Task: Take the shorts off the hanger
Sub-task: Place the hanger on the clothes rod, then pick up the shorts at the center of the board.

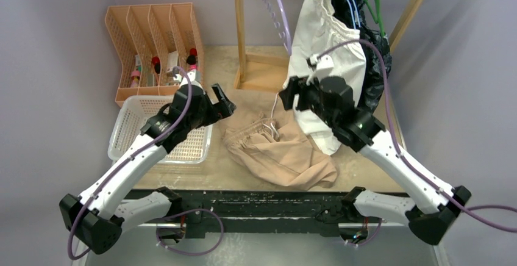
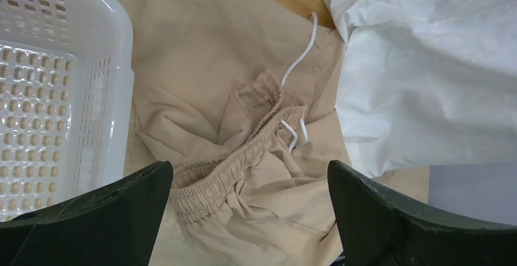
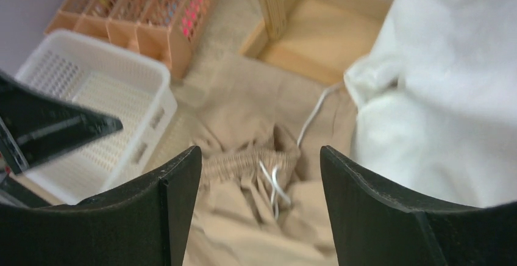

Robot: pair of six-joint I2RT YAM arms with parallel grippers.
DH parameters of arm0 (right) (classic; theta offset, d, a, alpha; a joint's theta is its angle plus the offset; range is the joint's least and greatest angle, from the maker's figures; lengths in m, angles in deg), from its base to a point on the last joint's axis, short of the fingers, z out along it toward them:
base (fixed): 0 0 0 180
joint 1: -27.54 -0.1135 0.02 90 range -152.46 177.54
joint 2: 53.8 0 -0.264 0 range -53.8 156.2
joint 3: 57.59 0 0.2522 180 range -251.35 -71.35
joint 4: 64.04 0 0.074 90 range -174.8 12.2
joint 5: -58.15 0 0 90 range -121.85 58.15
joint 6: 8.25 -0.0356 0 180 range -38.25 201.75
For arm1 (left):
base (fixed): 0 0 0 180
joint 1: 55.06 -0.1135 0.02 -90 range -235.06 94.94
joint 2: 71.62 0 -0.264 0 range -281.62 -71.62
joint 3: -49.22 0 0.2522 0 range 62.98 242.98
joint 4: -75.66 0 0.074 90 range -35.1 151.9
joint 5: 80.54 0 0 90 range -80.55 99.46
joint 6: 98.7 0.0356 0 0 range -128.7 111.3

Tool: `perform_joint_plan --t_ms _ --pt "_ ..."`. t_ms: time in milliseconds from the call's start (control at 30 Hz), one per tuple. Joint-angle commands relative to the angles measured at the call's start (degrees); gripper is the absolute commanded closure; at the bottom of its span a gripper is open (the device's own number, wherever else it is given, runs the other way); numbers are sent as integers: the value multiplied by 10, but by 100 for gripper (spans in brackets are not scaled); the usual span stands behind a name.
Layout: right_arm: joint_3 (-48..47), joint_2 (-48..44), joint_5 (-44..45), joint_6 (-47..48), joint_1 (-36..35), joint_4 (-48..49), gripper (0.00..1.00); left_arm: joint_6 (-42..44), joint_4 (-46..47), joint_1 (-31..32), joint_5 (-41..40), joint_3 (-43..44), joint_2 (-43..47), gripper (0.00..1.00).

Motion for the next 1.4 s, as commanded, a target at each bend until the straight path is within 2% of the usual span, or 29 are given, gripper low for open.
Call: perform_joint_plan --t_ms 0,100,267,367,533,700,800,933,1033,1100,1167,1200,1333,1367 --pt "132 -81 -7 -110 0 46 27 47 6 1 34 14 -43 3" --pt "216 -119 -23 -167 0 37 26 58 10 20 21 16 -78 4" --pt "301 -156 0 -275 0 14 26 125 -20 145 -33 99 -200 0" --pt "342 -198 3 -306 -1 25 26 155 -36 184 -91 135 -261 0" --pt "373 -281 36 -324 -1 11 26 171 -25 194 -110 155 -346 0" --pt "395 -336 28 -324 -1 -2 26 195 -27 218 -151 190 -423 0" --pt "397 -338 31 -324 -2 -10 26 201 -7 221 -137 186 -476 0" --pt "392 -319 28 -324 -2 -13 25 182 -21 245 -200 184 -555 0" --pt "381 -304 54 -329 -1 -26 25 154 -13 251 -212 161 -599 2" --pt "372 -298 73 -328 -1 -33 26 140 17 255 -209 128 -616 19" --pt "363 -296 86 -330 -1 -42 26 110 33 257 -210 94 -629 45" --pt "359 -295 92 -332 -1 -48 26 96 38 259 -211 78 -630 54" --pt "356 -301 105 -340 -1 -50 26 60 64 271 -216 20 -579 87" --pt "359 -302 103 -342 -1 -46 26 56 64 273 -221 14 -558 100"
